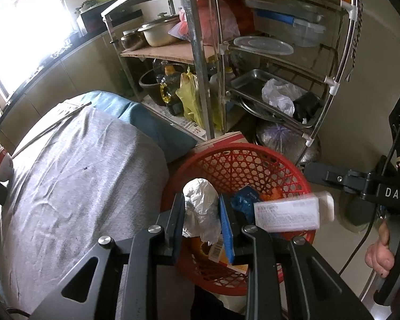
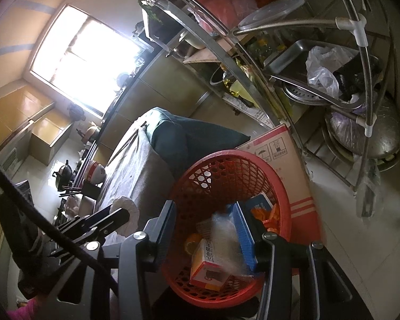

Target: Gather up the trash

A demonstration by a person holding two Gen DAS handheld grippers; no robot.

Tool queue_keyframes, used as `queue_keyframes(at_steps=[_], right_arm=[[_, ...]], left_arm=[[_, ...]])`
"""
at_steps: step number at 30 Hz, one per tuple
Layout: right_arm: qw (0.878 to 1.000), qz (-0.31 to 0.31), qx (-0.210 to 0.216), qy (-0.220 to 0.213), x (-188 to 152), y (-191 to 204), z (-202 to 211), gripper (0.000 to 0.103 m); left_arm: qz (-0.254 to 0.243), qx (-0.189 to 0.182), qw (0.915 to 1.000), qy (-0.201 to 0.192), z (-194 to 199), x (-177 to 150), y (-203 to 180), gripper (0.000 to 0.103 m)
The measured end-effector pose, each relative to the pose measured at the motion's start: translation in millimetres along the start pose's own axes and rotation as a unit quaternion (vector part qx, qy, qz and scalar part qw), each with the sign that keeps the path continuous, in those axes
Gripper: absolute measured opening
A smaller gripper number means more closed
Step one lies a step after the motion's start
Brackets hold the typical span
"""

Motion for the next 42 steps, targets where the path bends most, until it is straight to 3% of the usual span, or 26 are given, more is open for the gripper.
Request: queue_keyframes(at_steps=[6,11,13,21,32,42], right_arm=[[1.0,-0.005,0.0,0.005,0,-1,-3,0.048],[1.0,-0.012,-0.007,-0.004,6,-6,2,0.048],[1.0,-0.014,-0.01,-0.008,8,-7,4,0.048],[1.0,-0.006,-0.014,-0.007,11,6,6,0.049],[0.999,0.026,-0.02,0.016,0,50,-5,0.05],[0.989,0.137,-0.059,0.019,-23,118,-14,0.056]], left_arm=[[-0.006,-0.003,1.0,0.002,-4,0,-2,0.034],[-0.007,-0.01,0.9999,-0.002,-3,1,-2,0.045],[-0.003,-0.012,0.9999,-0.002,-2,2,0,0.055],[0.02,-0.008,0.9997,-0.011,10,1,17,0.064],[0.053,0.053,0.9969,-0.025,40,-18,64,0.071],[0.11,0.112,0.9866,-0.046,89,-55,130,0.073]])
Point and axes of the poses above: each gripper's, at about its wrist camera, not at the fingertips, and z roughly against the way its jaws point, y to its left, x to its top, the point moved 7 cm from there along -z, roughly the way its jaws point, and after that the axes turned 1 degree about y, right-handed, at the moved point
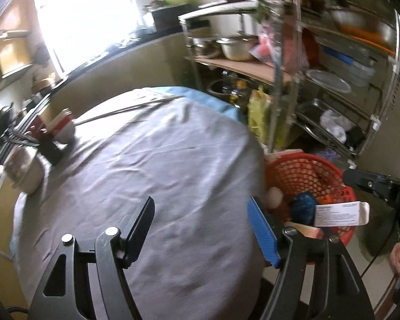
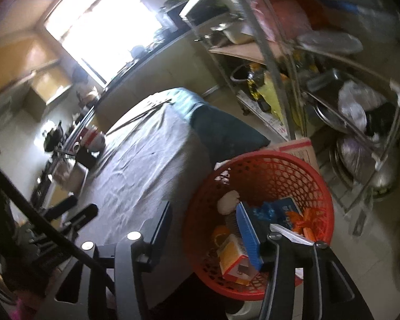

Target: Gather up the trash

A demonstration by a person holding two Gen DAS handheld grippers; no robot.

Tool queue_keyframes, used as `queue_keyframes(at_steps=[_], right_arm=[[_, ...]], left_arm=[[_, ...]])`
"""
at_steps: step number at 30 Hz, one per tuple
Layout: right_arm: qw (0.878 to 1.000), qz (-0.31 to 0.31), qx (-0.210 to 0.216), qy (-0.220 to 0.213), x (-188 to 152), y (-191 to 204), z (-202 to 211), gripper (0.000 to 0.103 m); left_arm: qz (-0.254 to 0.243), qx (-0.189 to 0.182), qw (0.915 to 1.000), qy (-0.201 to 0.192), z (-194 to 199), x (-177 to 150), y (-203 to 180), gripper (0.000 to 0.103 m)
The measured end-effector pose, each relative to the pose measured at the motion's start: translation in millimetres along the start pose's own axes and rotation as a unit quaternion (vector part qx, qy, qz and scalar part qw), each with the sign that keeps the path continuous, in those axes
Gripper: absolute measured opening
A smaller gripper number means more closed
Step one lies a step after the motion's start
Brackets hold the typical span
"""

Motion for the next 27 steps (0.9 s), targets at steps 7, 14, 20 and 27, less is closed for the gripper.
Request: queue_keyframes(at_steps=[7,14,20,27], right_arm=[[0.996,0.089,0.004,-0.009,-6,70,-3,0.057],[0.992,0.123,0.016,-0.037,-11,122,-5,0.064],[0.989,0.145,0.014,-0.033,-23,149,-10,0.065],[0.986,0.157,0.046,-0.011,-35,177,-13,0.065]], left_arm=[[0.058,0.047,0.9971,-0.016,32,-17,62,0.076],[0.106,0.087,0.9903,-0.022,50,-37,111,0.081],[0.141,0.103,0.9845,-0.015,55,-50,136,0.082],[0.167,0.12,0.9786,-0.014,62,-62,154,0.082]])
Point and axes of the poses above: each gripper's, at about its wrist camera, not at the fingertips, and z roughly against the way its jaws point, y to its left, x to its top, the point moved 7 cm from there along -z, roughly the way its jaws point, and after that the axes turned 1 degree about y, right-handed, at the moved point
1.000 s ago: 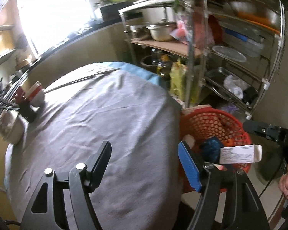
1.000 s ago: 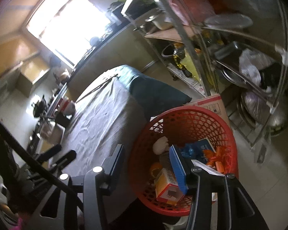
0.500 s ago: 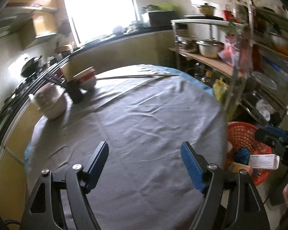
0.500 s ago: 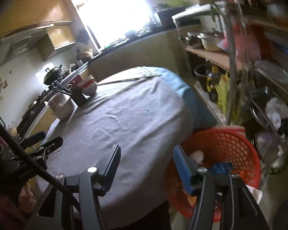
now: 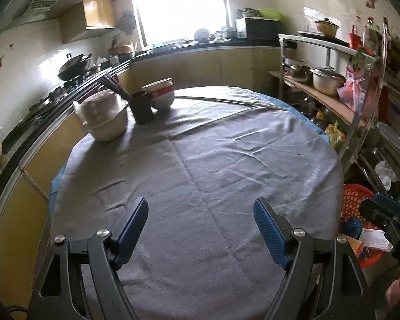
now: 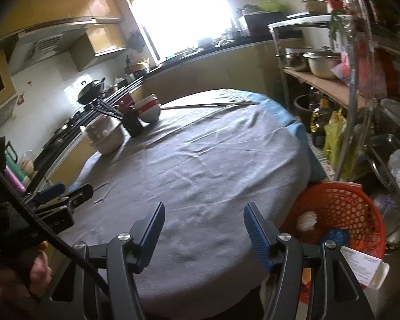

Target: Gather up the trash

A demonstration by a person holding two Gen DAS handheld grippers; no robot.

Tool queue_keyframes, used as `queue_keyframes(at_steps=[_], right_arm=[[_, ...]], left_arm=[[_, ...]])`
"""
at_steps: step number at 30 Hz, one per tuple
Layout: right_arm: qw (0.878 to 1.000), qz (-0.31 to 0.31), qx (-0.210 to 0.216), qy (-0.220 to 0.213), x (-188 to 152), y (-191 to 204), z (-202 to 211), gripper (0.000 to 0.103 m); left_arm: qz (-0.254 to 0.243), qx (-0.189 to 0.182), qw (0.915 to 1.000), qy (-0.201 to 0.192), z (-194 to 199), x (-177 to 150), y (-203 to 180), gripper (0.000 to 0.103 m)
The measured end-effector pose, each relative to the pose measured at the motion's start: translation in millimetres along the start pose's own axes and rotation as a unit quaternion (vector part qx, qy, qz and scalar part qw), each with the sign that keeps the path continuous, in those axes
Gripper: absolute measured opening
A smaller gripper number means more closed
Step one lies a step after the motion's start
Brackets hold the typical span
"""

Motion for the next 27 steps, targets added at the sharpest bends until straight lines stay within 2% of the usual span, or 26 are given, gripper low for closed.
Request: queue_keyframes(at_steps=[12,27], right_arm=[[0.999,0.02,0.042,-0.001,6,43,-1,0.065],[0.995,0.075,0.059,-0.031,8,81,20,0.065]], left_arm=[[0.044,0.034,0.9984,-0.005,15,-6,40,0.082],[0.08,0.065,0.9944,-0.025,44,-6,72,0.082]])
Point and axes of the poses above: each gripper's, at about its wrist camera, not at the fingertips, and z roughly against the way its jaws point, y to its left, x to its top, the point moved 7 cm from there along -z, roughly the way its jaws point, and after that the axes turned 1 degree about y, right-handed, at the moved point
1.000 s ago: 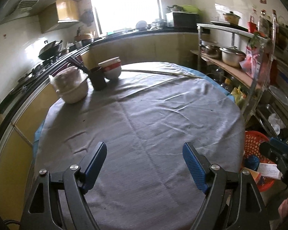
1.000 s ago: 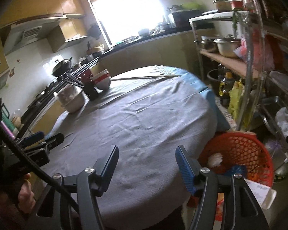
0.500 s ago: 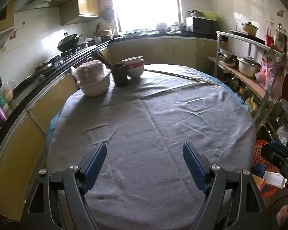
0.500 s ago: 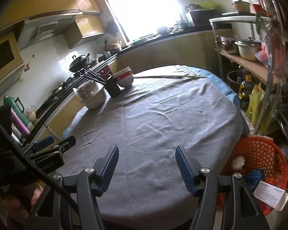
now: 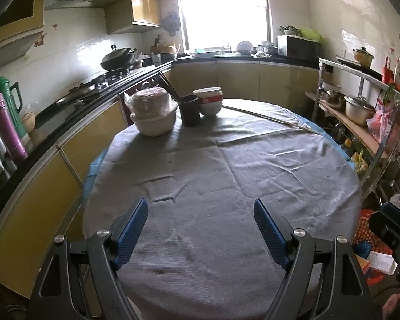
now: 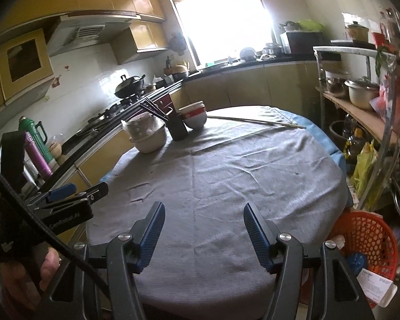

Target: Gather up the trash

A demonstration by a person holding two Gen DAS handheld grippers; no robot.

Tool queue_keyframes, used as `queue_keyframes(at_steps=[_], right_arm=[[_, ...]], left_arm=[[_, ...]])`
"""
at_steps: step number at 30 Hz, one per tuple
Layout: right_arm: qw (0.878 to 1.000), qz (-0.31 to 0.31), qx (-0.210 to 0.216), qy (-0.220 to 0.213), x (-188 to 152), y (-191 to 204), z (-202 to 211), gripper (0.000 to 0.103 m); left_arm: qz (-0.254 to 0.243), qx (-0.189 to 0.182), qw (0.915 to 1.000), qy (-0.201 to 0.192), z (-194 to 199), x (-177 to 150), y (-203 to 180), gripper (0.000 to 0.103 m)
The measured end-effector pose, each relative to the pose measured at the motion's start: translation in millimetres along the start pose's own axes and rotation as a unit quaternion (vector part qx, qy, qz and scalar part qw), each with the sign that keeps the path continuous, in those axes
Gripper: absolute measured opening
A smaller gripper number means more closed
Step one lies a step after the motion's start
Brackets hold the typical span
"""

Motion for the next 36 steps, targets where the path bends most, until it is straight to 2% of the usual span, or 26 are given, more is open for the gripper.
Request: queue_keyframes(at_steps=[15,36], right_arm=[[0.999,0.031,0.0,-0.016,-4,22,18,0.065],[0.998,0.057,-0.011,-0.024,-5,41,22,0.065]], left_arm=[[0.01,0.013,0.9996,-0.021,21,0,16,0.082],[0.019,0.018,0.9992,-0.03,29,-4,29,0.083]])
Point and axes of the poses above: each gripper's, at about its wrist camera, not at the fingertips, and z roughly against the way its jaws point, y to its left, x to its top, the point moved 7 cm from there along -z, roughly the way its jaws point, and after that the axes turned 1 degree about y, right-handed, at the moved point
